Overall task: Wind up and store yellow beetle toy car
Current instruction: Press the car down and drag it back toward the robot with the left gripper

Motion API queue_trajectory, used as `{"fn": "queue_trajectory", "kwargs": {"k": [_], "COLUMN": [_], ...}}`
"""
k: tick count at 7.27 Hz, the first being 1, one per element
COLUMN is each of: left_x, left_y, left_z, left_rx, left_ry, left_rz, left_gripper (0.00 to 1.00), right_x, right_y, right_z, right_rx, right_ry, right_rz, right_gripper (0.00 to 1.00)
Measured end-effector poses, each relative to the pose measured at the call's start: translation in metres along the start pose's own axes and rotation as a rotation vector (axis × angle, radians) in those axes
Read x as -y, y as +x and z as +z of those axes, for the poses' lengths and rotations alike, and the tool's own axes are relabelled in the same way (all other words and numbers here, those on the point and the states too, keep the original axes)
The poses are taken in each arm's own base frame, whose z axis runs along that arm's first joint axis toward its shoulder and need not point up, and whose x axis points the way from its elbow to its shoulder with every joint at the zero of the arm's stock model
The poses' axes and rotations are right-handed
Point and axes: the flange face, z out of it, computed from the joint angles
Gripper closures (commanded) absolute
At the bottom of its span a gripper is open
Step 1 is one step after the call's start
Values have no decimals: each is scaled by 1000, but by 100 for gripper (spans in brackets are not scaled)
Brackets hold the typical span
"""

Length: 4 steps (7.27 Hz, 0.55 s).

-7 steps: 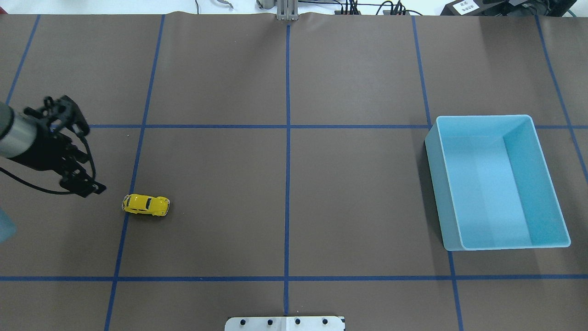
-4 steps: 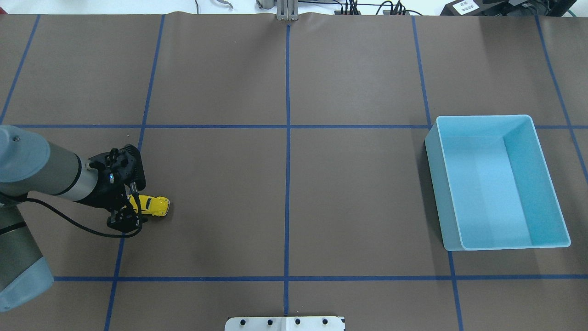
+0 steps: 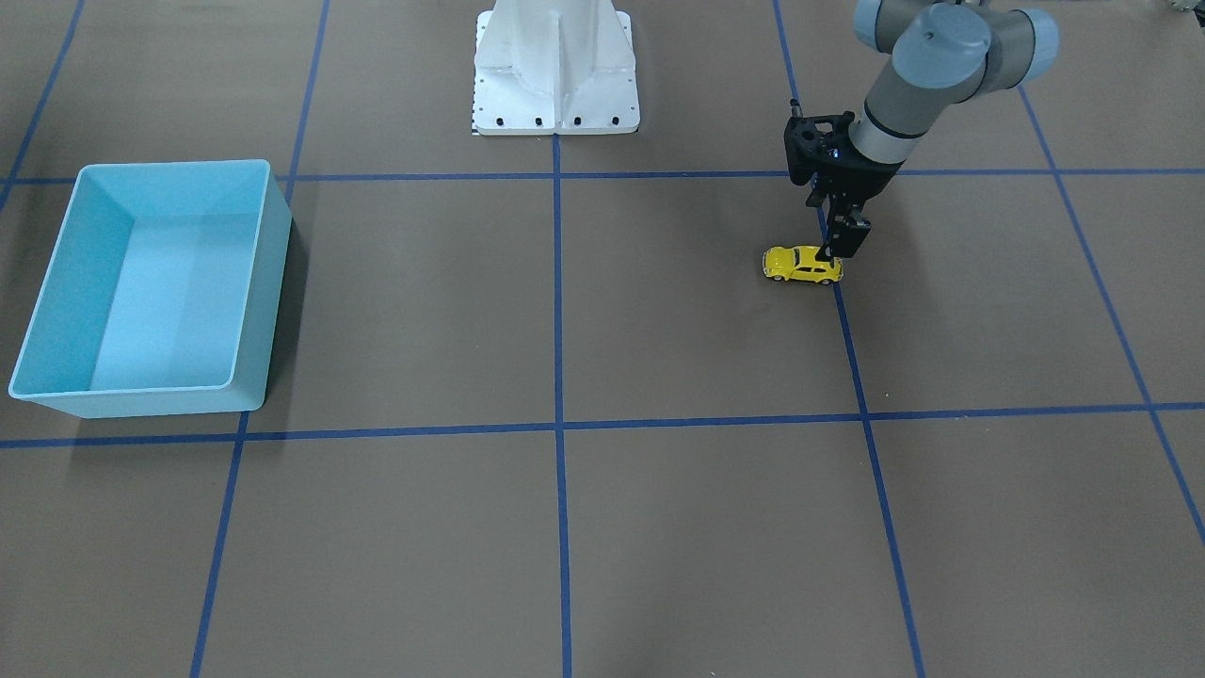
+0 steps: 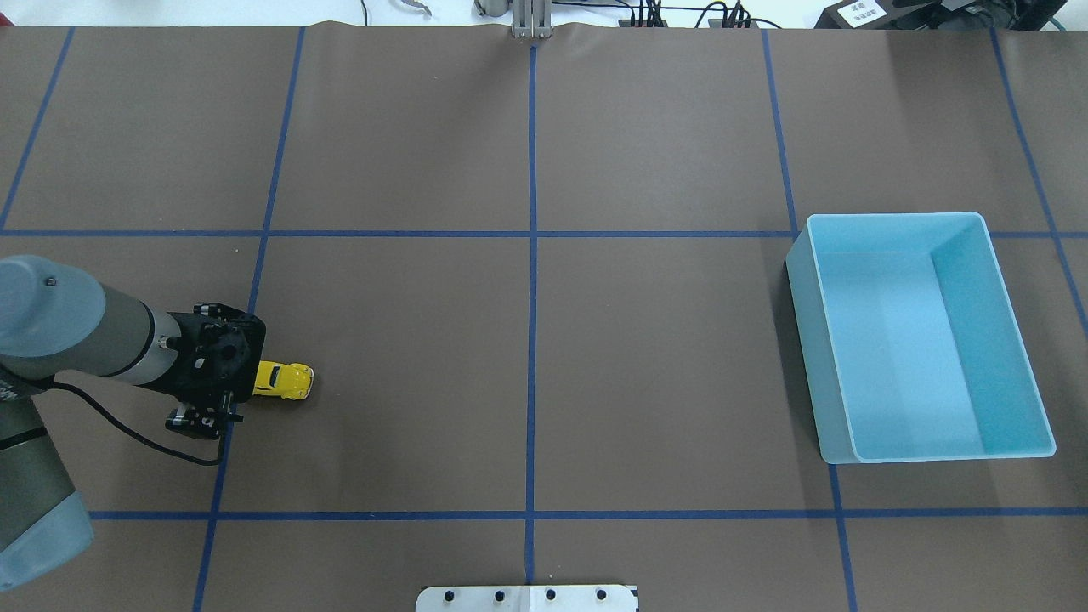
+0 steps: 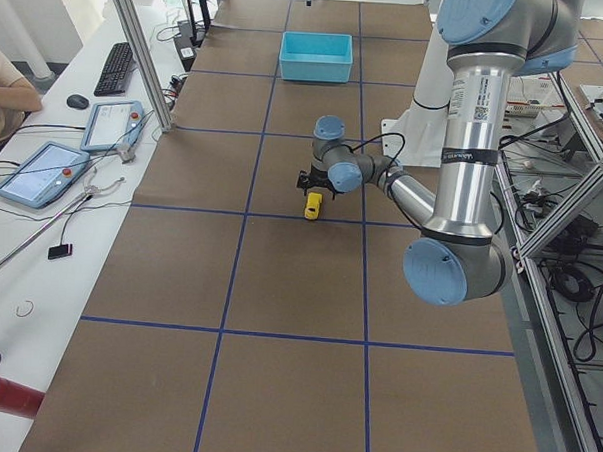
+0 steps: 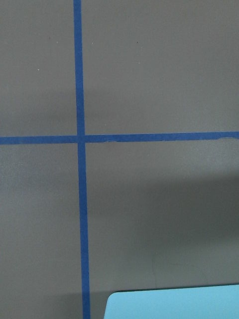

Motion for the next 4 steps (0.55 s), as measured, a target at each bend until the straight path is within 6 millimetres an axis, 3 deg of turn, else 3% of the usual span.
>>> {"fn": "queue_trajectory", "kwargs": {"k": [4], "left_x": [27], "left_y": [-17], "left_z": [5], "left_rx": [25], "left_ry": [-68], "left_rz": [-75], "left_gripper": [0], "right_x": [0], "right_y": [0], "right_z": [0], "right_rx": [0], "right_ry": [0], "right_rz": [0], "right_gripper": [0]}}
